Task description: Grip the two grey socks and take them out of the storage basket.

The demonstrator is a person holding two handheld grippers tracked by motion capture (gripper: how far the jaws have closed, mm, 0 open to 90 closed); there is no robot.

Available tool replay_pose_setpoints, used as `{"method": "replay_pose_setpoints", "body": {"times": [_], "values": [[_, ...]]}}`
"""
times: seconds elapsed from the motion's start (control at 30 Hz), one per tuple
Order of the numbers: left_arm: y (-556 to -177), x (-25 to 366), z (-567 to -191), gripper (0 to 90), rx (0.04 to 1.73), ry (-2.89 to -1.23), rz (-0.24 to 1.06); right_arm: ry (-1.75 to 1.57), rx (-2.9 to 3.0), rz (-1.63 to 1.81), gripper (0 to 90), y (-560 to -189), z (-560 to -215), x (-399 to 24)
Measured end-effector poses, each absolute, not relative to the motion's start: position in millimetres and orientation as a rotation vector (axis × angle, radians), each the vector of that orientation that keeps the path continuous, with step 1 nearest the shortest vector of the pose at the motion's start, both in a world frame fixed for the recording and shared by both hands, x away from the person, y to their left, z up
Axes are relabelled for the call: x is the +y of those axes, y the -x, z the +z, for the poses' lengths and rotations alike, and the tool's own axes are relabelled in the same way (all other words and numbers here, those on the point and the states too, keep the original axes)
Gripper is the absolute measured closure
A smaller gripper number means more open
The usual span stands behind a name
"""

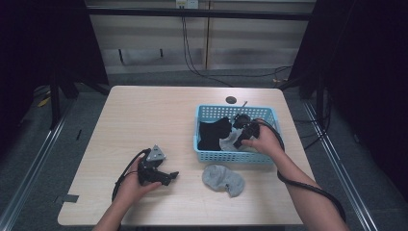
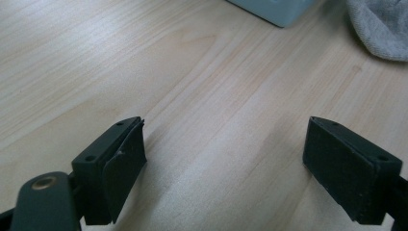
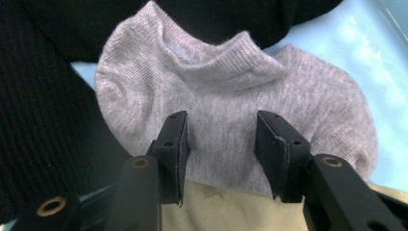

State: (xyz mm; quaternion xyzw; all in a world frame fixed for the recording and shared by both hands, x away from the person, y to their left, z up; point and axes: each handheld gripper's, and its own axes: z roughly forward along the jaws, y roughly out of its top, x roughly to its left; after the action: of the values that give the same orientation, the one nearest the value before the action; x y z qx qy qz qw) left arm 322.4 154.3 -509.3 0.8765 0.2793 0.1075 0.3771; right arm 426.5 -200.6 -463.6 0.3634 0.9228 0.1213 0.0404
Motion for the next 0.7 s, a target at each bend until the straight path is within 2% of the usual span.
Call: {"method": "replay_pose_setpoints", "body": {"times": [0.07, 0.1, 0.13, 0.2, 0.33, 0.57, 0.7], "values": [[-322, 154, -509, 14.3, 0.716, -2.239, 0.275, -1.105, 2.830, 0.364, 57.8, -427, -464, -200], [-322, 154, -509, 14.3, 0.717, -2.238, 0.275, -1.094, 2.839, 0.356, 61.0, -427, -464, -198], [-322, 154, -509, 14.3, 0.714, -2.241, 0.275, -1.090, 2.855, 0.337, 68.9, -426, -464, -195], [-322, 154, -509, 14.3, 0.714, -2.240, 0.275, -1.086, 2.861, 0.334, 71.0, -426, -464, -193], [-322, 154, -509, 14.3, 0.715, -2.239, 0.275, -1.051, 2.880, 0.250, 83.5, -425, -462, -184], [-322, 154, -510, 14.3, 0.716, -2.235, 0.275, -1.068, 2.892, 0.257, 86.4, -426, -453, -186], [-322, 154, -510, 14.3, 0.716, -2.235, 0.275, -1.085, 2.883, 0.303, 86.7, -425, -436, -194]]}}
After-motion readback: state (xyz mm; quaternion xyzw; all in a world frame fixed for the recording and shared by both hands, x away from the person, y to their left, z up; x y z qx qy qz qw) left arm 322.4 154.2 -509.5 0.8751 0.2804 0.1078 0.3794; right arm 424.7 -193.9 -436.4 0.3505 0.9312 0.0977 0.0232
